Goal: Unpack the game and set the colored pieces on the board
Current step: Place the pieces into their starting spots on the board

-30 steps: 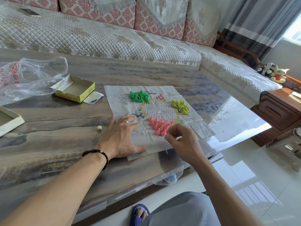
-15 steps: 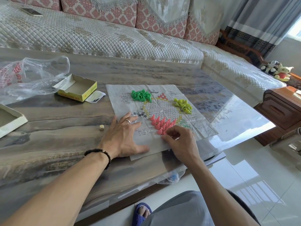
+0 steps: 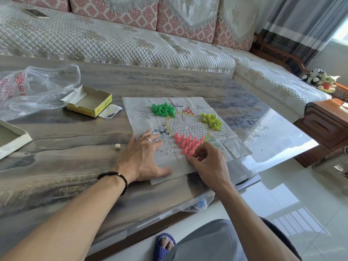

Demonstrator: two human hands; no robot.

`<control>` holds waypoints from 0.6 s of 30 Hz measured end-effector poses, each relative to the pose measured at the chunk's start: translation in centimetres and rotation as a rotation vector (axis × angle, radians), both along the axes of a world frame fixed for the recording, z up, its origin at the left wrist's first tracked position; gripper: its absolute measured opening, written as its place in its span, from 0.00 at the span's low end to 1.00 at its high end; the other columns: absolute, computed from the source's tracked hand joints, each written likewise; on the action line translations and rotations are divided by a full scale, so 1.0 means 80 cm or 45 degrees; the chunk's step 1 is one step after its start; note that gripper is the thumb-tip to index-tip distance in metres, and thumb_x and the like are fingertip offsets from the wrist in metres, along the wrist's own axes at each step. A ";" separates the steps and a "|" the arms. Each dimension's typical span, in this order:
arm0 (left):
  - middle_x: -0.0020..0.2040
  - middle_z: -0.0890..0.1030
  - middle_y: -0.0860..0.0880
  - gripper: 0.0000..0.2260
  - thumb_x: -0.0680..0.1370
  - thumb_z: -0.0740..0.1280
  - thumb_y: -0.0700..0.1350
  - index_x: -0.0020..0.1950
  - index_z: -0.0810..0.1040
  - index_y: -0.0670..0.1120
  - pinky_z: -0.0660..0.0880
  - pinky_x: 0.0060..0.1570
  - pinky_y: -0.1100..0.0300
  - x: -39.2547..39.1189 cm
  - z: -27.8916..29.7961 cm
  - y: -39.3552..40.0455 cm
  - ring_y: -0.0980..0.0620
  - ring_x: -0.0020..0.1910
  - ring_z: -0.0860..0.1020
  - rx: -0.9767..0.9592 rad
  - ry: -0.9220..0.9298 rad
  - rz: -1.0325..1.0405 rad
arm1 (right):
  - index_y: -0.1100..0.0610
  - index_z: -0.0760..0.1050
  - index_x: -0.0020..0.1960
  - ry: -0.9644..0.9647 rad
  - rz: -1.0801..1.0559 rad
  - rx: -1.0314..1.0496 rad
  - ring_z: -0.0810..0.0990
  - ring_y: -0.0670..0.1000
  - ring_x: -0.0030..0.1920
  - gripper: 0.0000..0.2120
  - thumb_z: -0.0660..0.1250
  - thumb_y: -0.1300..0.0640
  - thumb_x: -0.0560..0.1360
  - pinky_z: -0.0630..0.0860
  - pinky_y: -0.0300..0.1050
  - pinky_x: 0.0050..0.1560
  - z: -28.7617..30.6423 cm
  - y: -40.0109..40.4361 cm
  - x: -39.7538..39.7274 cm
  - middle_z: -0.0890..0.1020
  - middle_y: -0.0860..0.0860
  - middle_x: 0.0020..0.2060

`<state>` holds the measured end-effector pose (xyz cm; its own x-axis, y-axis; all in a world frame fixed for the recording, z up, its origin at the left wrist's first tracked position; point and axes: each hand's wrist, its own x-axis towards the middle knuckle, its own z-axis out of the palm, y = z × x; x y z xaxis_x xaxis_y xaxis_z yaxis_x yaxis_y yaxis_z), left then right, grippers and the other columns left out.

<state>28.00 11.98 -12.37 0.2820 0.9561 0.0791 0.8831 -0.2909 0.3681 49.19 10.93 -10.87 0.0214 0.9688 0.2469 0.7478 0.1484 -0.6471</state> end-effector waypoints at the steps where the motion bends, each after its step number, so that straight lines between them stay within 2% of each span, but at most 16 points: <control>1: 0.77 0.60 0.52 0.49 0.60 0.58 0.75 0.75 0.65 0.49 0.45 0.75 0.44 -0.001 0.000 0.001 0.55 0.77 0.48 0.009 -0.021 0.003 | 0.54 0.75 0.41 -0.008 0.002 0.001 0.78 0.44 0.36 0.09 0.75 0.56 0.69 0.73 0.34 0.36 0.000 0.000 0.002 0.80 0.46 0.35; 4: 0.77 0.60 0.52 0.48 0.60 0.53 0.74 0.74 0.67 0.49 0.45 0.75 0.46 -0.002 0.005 0.004 0.55 0.78 0.48 -0.011 -0.182 0.029 | 0.53 0.74 0.41 -0.027 -0.007 0.018 0.78 0.45 0.37 0.08 0.74 0.57 0.68 0.74 0.36 0.35 0.007 0.003 0.009 0.80 0.46 0.35; 9: 0.78 0.57 0.51 0.47 0.61 0.54 0.73 0.75 0.66 0.48 0.47 0.75 0.51 -0.001 0.008 0.008 0.56 0.77 0.43 -0.077 -0.438 0.117 | 0.53 0.76 0.42 -0.004 0.015 0.087 0.79 0.45 0.37 0.06 0.73 0.58 0.68 0.75 0.37 0.37 0.031 0.025 0.016 0.80 0.45 0.35; 14: 0.78 0.58 0.48 0.37 0.72 0.50 0.66 0.74 0.66 0.46 0.47 0.75 0.47 -0.003 0.016 0.037 0.52 0.78 0.44 0.075 -0.249 0.187 | 0.56 0.79 0.42 -0.046 0.067 0.115 0.77 0.41 0.35 0.01 0.69 0.60 0.72 0.70 0.31 0.36 0.052 0.079 0.010 0.79 0.43 0.34; 18: 0.77 0.59 0.45 0.35 0.72 0.47 0.63 0.73 0.67 0.46 0.49 0.74 0.48 -0.012 0.019 0.078 0.48 0.78 0.49 0.063 -0.117 0.297 | 0.55 0.80 0.42 -0.053 0.114 0.056 0.78 0.41 0.36 0.02 0.68 0.59 0.72 0.71 0.33 0.37 0.056 0.133 0.000 0.80 0.42 0.35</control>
